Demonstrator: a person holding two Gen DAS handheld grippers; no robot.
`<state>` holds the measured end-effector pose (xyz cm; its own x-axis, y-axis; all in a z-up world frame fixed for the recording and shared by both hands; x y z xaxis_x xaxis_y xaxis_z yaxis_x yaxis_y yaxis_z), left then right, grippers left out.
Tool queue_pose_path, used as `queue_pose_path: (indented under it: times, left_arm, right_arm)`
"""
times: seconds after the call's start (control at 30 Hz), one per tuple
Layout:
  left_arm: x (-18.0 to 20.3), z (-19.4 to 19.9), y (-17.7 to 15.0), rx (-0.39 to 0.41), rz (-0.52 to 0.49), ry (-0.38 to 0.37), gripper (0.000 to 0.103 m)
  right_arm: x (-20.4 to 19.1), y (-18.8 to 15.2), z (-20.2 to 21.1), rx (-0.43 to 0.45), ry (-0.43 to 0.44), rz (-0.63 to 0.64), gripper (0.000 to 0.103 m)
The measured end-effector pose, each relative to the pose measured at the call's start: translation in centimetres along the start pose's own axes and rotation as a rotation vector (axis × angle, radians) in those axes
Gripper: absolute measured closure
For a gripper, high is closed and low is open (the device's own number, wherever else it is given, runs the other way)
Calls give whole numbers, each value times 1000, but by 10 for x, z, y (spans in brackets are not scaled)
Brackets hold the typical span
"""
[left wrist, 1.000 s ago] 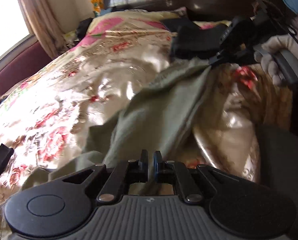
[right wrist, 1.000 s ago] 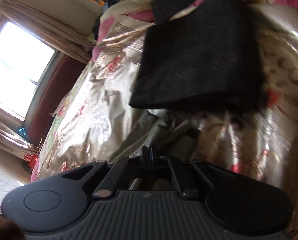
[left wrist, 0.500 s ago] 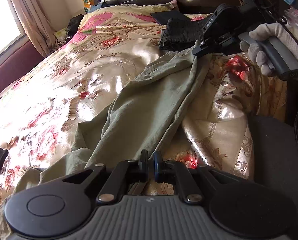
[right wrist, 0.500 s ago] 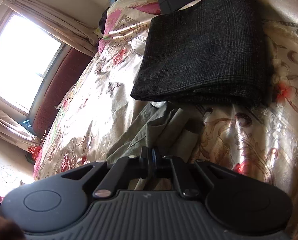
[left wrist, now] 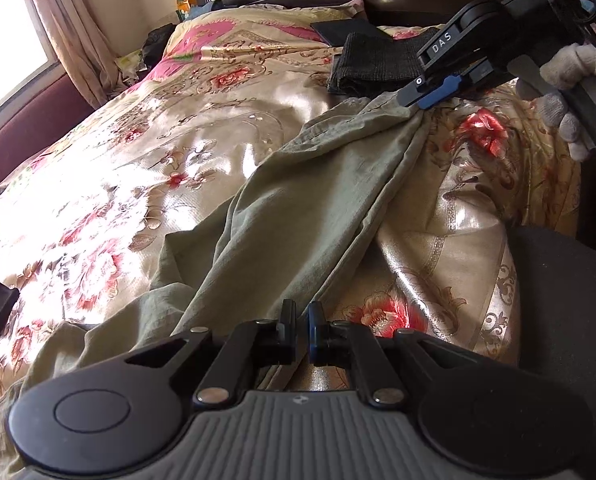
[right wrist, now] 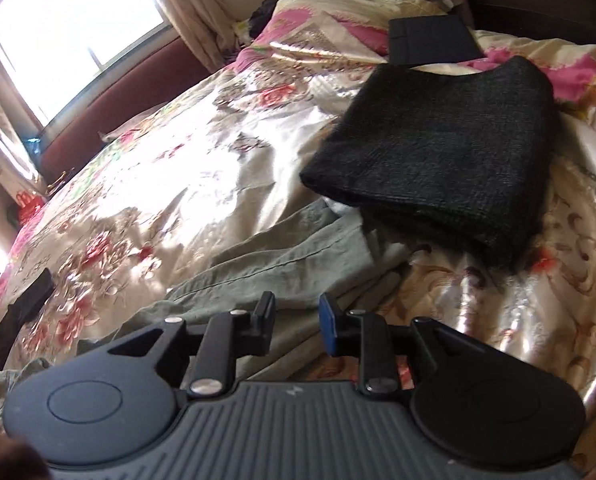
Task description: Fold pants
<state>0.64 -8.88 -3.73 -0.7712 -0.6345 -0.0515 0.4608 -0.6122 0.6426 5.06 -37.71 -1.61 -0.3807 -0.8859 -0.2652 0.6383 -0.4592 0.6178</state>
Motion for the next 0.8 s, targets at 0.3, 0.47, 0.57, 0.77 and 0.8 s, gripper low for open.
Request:
queue_pose_path:
  times: [0.3,0.47,0.57,0.77,0.8]
  left_arm:
    - [-6,0,-3,7,30,-13,80]
    - [-9,0,-4,13,52,-23,80]
    - [-11,-1,-5,7,61,-19,80]
    - [-13,1,-5,6,64,-6,80]
    - [-13,1,-6,9,64,-6,80]
  right_arm:
    - [-34,-9,-34,-115,52,80,77]
    - [-45,29,-56,-81,-14,152,77]
    - [-64,63,-72,-32,-4,152,68]
    - [-70,90,-76,45,-16,93,61]
    - [-64,87,-68,57,-10,80,61]
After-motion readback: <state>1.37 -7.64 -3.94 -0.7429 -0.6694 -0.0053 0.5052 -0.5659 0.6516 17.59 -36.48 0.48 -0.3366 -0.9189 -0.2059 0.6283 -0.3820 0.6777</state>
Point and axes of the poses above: each gripper's, at about its wrist camera, not at the fingertips, and z roughly against the way its jaws point, x to its right, y to its top, the point moved 6 cm from there along -z, roughly the way its jaws point, and after that the axes turned 12 degrees about -y, right-handed, at the moved point
